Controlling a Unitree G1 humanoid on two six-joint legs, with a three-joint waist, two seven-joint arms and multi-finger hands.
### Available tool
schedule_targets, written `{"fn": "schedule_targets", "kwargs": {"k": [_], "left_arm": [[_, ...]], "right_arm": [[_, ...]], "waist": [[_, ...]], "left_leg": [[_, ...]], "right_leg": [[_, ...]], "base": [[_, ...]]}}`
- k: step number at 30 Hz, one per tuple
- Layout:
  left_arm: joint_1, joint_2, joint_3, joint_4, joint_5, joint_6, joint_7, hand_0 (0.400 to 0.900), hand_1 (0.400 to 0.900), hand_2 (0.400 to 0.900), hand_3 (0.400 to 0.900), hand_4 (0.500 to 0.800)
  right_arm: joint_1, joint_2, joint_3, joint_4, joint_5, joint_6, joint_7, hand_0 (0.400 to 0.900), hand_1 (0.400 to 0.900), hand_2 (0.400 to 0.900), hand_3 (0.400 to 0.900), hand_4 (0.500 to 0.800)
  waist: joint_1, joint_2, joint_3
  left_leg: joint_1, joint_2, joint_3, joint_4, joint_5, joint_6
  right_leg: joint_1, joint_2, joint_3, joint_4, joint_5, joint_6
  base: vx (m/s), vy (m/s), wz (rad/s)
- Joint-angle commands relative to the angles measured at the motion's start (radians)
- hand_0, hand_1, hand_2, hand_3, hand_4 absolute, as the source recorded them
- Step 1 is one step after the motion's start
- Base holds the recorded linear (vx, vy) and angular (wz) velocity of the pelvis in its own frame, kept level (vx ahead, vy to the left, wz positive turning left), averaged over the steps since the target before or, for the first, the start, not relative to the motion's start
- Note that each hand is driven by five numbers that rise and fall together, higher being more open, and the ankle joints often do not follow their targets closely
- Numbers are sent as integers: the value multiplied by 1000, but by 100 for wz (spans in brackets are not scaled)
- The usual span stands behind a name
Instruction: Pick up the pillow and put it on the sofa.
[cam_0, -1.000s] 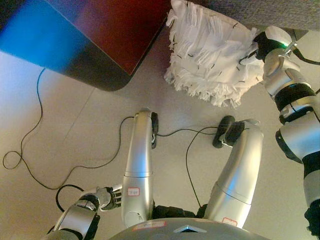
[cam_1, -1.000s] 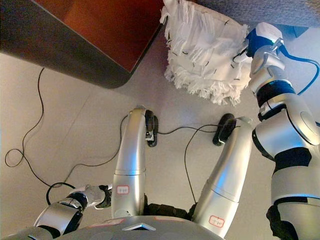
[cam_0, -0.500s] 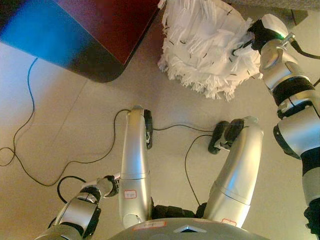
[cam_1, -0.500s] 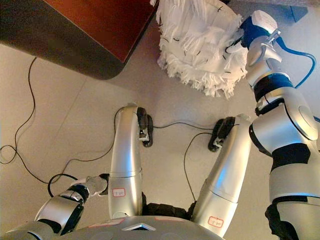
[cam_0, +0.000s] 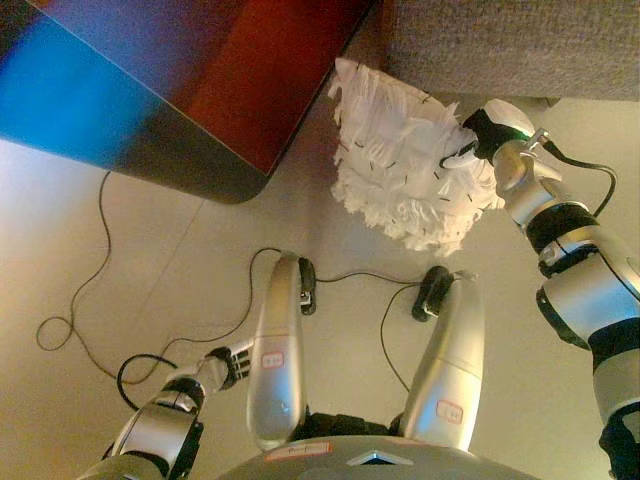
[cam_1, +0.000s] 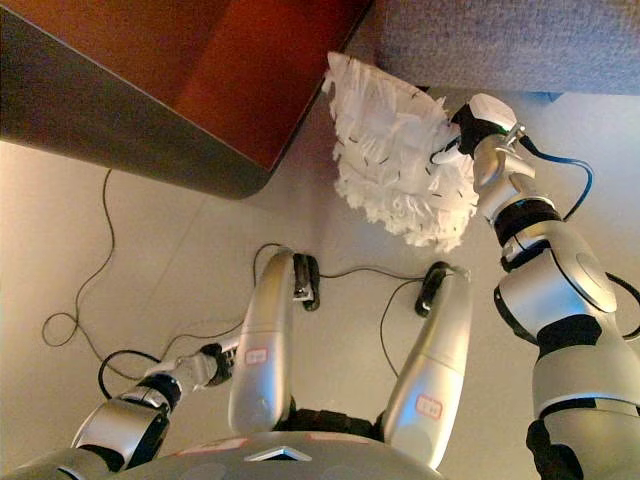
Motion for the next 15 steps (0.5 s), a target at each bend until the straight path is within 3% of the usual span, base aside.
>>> {"fn": "schedule_targets", "kwargs": {"k": [1,7,15], "left_arm": [[72,47,-25,60,113,12,18,900,900,900,900,800],[88,50,-3,52,186,28,14,900,900,900,900,800],[136,49,59,51,232,46,11,900,900,900,900,800]], "right_arm": [[-76,-122,-122,-156,-29,-72,-68,400,400,400,400,500],[41,-147,-192,-245,-57,-69,-20,400,400,400,400,500],[176,-167,-259,-433,-105,-62,30,400,400,400,400,500]], "waist": [[29,-59,-57],[31,-115,-132],[6,-144,-248]], "left_leg": [[223,4,-29,-288,182,-2],[449,-9,-12,-458,226,-4],[705,-21,17,-645,237,0]], "right_leg": [[199,-62,-34,-204,106,-24],[470,-93,-105,-409,171,-4],[763,-61,-143,-659,227,24]], "base": [[195,-88,10],[182,-39,2],[213,43,-13]]}}
